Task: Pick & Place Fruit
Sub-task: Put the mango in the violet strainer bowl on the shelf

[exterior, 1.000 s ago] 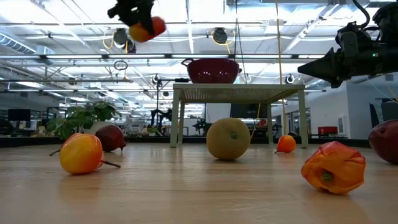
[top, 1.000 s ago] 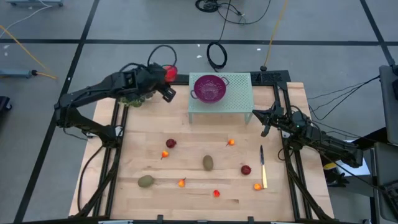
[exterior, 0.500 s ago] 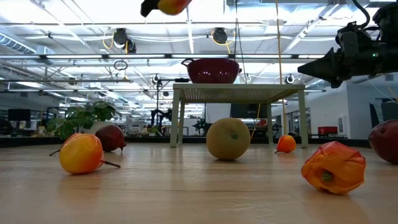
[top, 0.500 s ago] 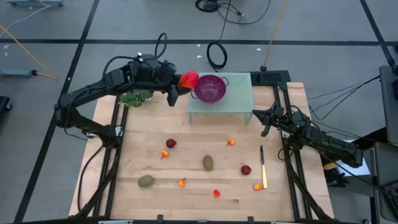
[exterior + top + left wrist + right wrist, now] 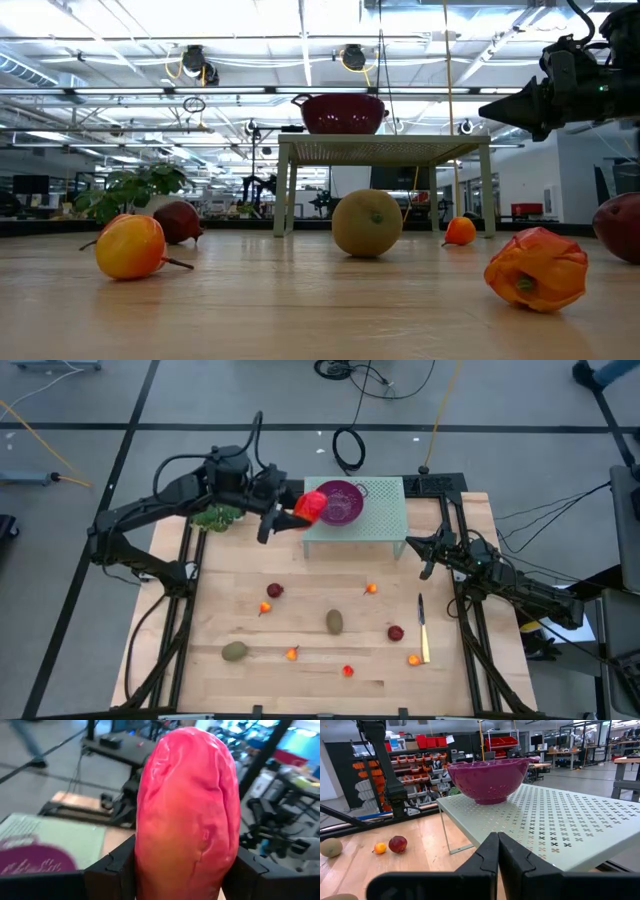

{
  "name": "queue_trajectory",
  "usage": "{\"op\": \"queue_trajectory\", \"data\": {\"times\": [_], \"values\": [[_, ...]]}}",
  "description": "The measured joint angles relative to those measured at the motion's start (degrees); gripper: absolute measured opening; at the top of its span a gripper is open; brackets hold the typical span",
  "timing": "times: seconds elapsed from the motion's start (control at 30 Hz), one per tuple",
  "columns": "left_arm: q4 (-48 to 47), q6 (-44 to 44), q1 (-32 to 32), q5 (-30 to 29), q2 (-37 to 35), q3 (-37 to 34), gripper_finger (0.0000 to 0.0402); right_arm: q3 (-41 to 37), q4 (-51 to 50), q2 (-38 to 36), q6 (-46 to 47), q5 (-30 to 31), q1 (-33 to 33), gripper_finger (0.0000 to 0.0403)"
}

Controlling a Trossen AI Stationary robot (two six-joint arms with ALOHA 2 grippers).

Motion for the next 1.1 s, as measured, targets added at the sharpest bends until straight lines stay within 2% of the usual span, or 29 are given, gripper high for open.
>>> {"op": "queue_trajectory", "data": {"times": [0.23, 0.4, 0.67, 0.9, 1.1], "values": [[3.0, 0.2, -1.9, 0.5, 0.0, 0.0, 0.0197, 0.0, 0.0, 0.0, 0.0, 0.0, 0.0, 0.0000], [3.0, -0.3, -2.0, -0.3, 0.0, 0.0, 0.0206, 0.0, 0.0, 0.0, 0.0, 0.0, 0.0, 0.0000], [0.5, -4.3, -2.1, -17.2, 2.4, 0.0, 0.0196, 0.0, 0.0, 0.0, 0.0, 0.0, 0.0, 0.0000], [0.0, -3.7, -2.7, -24.0, 7.3, 0.0, 0.0208, 0.0, 0.0, 0.0, 0.0, 0.0, 0.0, 0.0000], [-0.4, -3.2, -2.7, -29.0, 10.2, 0.0, 0.0198, 0.0, 0.0, 0.0, 0.0, 0.0, 0.0, 0.0000]]}}
